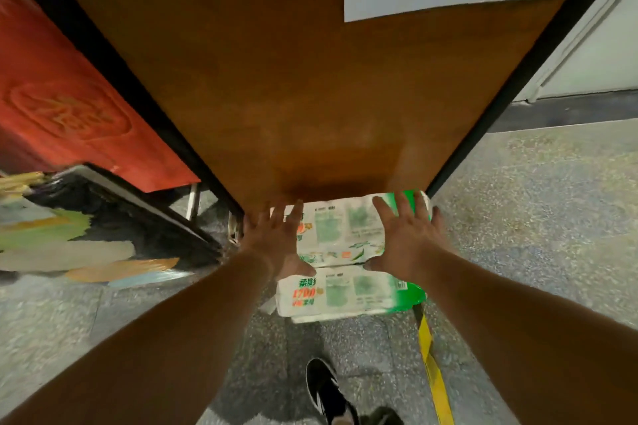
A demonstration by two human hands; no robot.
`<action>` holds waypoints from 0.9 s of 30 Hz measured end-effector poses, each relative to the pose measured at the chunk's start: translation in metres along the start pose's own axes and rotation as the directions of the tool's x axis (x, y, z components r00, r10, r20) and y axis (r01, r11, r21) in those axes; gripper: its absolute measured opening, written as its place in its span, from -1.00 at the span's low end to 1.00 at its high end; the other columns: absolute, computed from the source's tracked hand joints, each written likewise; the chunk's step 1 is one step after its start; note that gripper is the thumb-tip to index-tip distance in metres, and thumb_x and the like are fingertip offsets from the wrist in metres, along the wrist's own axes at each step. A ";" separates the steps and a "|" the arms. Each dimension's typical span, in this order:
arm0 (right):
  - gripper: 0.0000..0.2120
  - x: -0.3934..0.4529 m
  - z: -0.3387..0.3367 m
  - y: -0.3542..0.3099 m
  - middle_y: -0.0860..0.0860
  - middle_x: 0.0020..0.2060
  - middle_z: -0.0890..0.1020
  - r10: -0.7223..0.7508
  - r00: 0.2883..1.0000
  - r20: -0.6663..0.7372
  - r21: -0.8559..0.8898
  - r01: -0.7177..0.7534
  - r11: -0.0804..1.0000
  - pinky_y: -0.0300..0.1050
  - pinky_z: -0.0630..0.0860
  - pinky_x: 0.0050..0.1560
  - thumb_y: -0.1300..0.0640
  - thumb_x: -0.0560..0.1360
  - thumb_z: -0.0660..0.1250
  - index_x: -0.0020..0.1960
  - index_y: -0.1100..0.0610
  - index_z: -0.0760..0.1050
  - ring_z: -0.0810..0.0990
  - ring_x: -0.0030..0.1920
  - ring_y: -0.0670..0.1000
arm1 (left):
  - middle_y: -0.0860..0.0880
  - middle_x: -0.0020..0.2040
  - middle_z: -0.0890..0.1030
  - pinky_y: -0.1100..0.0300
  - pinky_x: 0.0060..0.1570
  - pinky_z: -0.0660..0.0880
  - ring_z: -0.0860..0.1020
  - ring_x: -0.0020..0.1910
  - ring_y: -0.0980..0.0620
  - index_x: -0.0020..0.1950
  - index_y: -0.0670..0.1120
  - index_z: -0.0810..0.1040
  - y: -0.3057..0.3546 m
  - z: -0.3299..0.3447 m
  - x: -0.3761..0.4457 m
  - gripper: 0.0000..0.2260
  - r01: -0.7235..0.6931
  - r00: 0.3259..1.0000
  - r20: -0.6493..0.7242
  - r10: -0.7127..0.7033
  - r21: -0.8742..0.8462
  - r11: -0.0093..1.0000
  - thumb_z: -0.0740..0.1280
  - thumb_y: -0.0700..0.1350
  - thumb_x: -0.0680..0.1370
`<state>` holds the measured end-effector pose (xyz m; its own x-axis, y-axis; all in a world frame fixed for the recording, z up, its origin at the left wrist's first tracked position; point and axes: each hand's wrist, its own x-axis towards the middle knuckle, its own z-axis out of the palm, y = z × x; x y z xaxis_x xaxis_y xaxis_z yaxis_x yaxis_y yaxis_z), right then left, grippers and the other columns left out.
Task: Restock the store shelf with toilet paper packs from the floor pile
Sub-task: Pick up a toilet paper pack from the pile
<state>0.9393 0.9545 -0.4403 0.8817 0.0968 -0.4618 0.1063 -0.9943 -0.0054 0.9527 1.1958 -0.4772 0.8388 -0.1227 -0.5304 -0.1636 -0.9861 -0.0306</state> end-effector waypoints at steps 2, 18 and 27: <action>0.16 0.045 0.016 0.005 0.13 0.64 -0.22 -0.035 0.999 0.002 -0.017 0.035 0.999 0.40 -0.07 0.53 -0.46 0.37 0.40 0.63 -0.10 -0.27 -0.21 0.61 0.33 | -0.10 0.65 -0.28 -0.36 0.52 -0.10 -0.21 0.62 -0.26 0.62 0.04 -0.38 0.005 0.016 0.036 0.29 -0.003 1.000 0.017 0.003 -0.010 1.000 0.44 0.50 0.28; 0.38 0.198 0.110 0.052 0.24 0.57 -0.39 -0.287 0.954 0.085 -0.167 0.298 0.940 0.46 -0.15 0.51 -0.49 0.21 0.49 0.58 -0.12 -0.46 -0.31 0.58 0.35 | -0.16 0.62 -0.20 -0.30 0.53 -0.11 -0.06 0.58 -0.24 0.57 0.14 -0.43 0.011 0.096 0.161 0.32 -0.081 0.988 -0.132 0.082 0.013 0.997 0.52 0.39 0.21; 0.25 0.180 0.084 0.034 0.20 0.57 0.07 -0.330 0.942 0.060 -0.190 0.335 0.923 0.37 -0.01 0.53 -0.31 0.29 0.53 0.60 -0.17 -0.33 0.11 0.53 0.29 | -0.14 0.52 0.09 -0.32 0.51 -0.01 0.10 0.50 -0.26 0.60 0.18 -0.25 0.003 0.084 0.128 0.15 -0.021 0.987 -0.159 0.019 -0.010 1.000 0.49 0.30 0.28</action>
<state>1.0628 0.9341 -0.5985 0.7681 0.4167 -0.4862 0.4813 -0.8765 0.0090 1.0159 1.1870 -0.6158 0.9076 -0.1575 -0.3891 -0.1757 -0.9844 -0.0114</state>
